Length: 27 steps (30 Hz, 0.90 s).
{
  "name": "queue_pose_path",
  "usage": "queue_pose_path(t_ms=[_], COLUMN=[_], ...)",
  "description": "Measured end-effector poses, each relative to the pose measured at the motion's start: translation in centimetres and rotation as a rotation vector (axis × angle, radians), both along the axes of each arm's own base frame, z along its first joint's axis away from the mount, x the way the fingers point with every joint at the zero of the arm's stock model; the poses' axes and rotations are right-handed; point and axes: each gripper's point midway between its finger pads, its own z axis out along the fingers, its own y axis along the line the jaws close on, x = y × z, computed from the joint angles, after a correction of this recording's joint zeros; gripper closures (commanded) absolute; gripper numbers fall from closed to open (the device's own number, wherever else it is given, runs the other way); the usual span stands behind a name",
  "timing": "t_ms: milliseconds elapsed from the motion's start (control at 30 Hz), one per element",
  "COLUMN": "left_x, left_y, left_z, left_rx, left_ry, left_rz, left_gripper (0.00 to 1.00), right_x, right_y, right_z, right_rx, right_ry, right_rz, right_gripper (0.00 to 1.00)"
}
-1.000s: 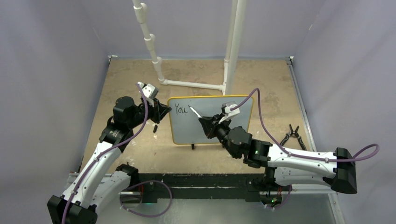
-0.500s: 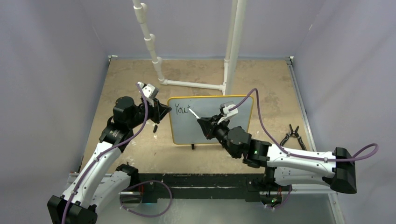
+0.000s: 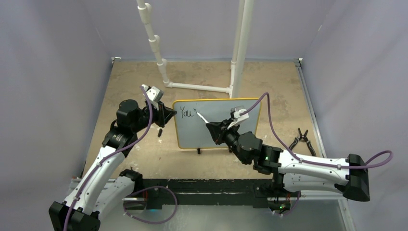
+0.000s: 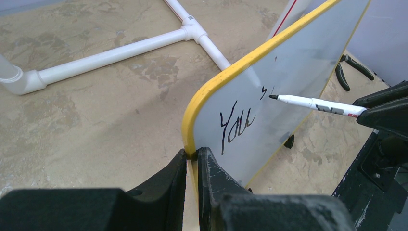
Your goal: Write a sentence on the whiteboard
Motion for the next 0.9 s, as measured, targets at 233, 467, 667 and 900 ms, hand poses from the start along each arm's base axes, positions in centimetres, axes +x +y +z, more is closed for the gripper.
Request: queue_pose_path(t_ms=[233,467,667,900], left_x=[0.0,0.0,0.0,0.0], left_y=[0.0,0.0,0.0,0.0], left_z=[0.0,0.0,0.0,0.0], left_rx=[0.000,0.000,0.000,0.000], left_ry=[0.000,0.000,0.000,0.000], left_rz=[0.000,0.001,0.001,0.001], left_gripper=[1.00,1.00,1.00,1.00], right_x=[0.2,0.2,0.1,0.0], right_y=[-0.4,-0.4,-0.6,-1.1], right_z=[-0.9,-1.4,-1.7,-1.8], right_rx=[-0.022,-0.025,-0.026,-0.026], right_ry=[0.022,0.040,0.056,0.069], right_rz=[-0.024,-0.034,-0.036,-0.045], right_gripper=[1.00,1.00,1.00,1.00])
